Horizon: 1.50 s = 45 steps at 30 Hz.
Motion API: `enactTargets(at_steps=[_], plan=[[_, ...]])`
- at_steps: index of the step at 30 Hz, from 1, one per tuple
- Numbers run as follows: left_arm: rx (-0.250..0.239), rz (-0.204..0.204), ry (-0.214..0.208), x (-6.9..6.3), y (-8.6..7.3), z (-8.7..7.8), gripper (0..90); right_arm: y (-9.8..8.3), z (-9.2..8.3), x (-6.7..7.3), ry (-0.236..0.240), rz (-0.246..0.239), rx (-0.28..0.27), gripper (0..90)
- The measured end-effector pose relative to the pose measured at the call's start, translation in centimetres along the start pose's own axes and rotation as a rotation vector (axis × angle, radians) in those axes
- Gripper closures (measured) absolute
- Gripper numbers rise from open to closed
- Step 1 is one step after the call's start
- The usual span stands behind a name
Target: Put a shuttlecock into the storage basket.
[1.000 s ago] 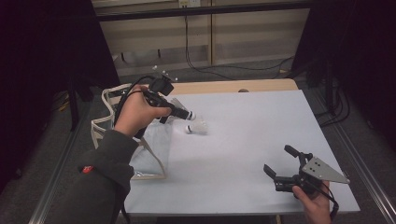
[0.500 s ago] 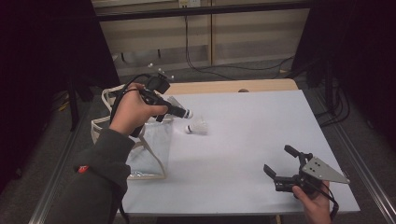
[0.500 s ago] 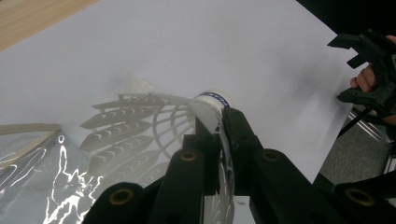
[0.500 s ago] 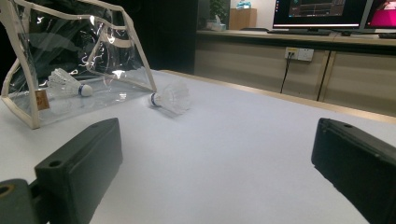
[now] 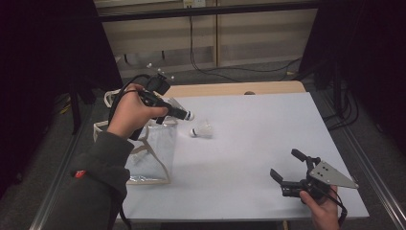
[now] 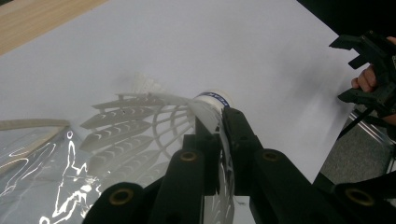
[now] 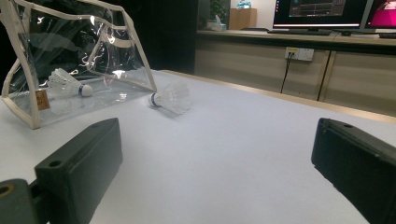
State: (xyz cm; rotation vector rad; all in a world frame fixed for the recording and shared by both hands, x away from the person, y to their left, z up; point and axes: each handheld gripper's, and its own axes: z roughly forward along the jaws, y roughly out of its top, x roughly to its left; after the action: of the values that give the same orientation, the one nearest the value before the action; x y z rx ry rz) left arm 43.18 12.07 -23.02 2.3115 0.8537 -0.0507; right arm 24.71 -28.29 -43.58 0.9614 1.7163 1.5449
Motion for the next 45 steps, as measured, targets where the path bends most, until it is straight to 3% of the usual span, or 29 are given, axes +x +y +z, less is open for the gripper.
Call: enactTargets(at_steps=[45], plan=[[-0.032, -0.043, 0.067, 1.8, -1.0, -3.7, 85.7, 0.0, -0.1, 0.1, 0.0, -0.001, 0.004, 1.8]])
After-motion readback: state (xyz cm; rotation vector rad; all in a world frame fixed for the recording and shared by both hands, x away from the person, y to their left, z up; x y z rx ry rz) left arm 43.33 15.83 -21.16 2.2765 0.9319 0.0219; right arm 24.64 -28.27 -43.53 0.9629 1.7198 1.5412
